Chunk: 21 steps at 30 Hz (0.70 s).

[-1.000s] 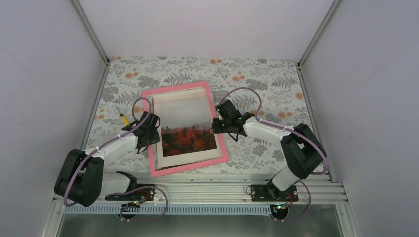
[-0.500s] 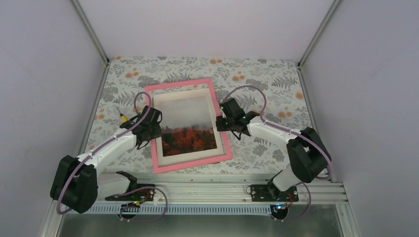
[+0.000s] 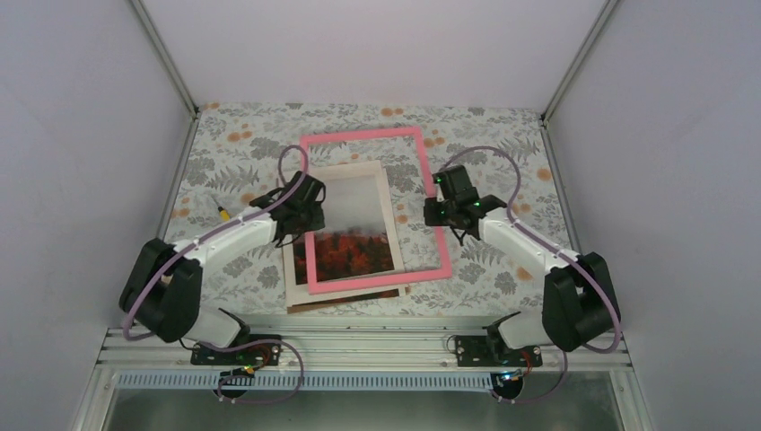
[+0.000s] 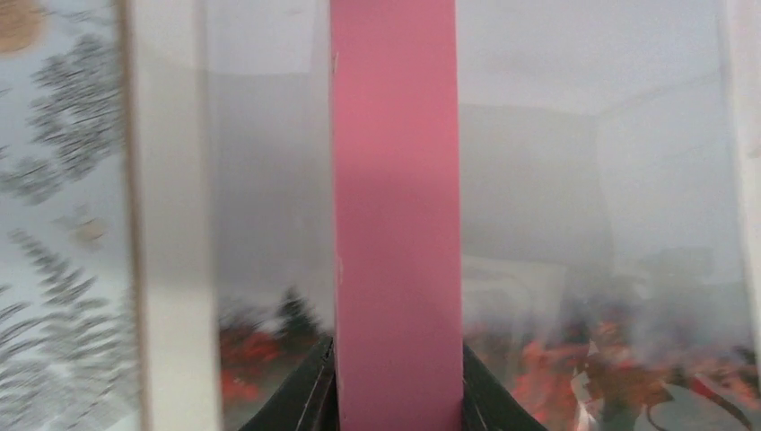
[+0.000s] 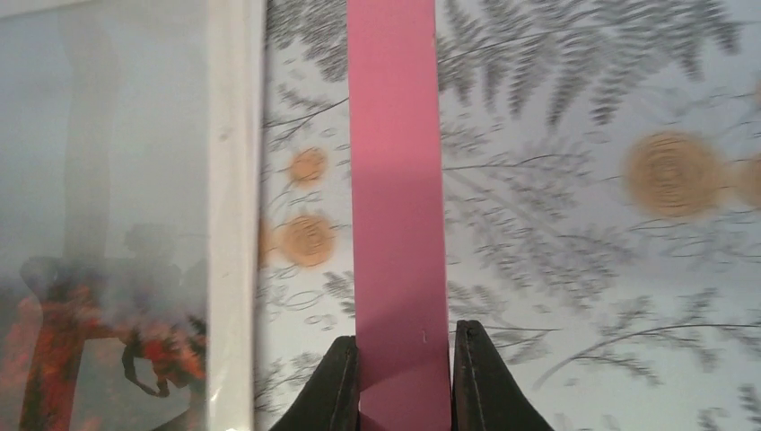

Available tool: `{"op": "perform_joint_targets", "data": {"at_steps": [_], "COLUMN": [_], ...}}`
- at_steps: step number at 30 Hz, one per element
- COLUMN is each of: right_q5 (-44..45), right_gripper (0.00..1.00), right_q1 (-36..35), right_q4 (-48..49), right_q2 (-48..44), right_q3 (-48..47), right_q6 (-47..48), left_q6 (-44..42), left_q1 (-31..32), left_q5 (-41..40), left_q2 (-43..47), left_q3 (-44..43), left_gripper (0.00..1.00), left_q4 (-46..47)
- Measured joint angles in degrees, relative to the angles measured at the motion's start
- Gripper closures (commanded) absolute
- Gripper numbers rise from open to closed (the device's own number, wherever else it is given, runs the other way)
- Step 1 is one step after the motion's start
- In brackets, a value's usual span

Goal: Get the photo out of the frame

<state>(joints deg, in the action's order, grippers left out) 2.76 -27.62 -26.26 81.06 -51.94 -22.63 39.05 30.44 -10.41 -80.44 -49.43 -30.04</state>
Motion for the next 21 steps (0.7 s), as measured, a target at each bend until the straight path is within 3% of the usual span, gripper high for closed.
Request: {"op": "perform_joint_targets", "data": {"at_steps": [9, 21], "right_q5": [-0.33, -6.27], "right_gripper": [0.94, 0.94], "right_q1": [11.72, 26.71], "right_q4": [0.17, 3.63], "right_q2": [-1.14, 8.57], "right_q3": [2.27, 0.85], "right_q6": [6.23, 14.82], "left_q6": [2.80, 7.13], "left_q1": [5.33, 10.08], "left_q5": [2.05, 3.45], "left_q2": [-14.19, -30.62], "left_q3": [-9.81, -23.37], "left_gripper": [0.93, 0.92], "left_q4": [5.99, 8.79]}}
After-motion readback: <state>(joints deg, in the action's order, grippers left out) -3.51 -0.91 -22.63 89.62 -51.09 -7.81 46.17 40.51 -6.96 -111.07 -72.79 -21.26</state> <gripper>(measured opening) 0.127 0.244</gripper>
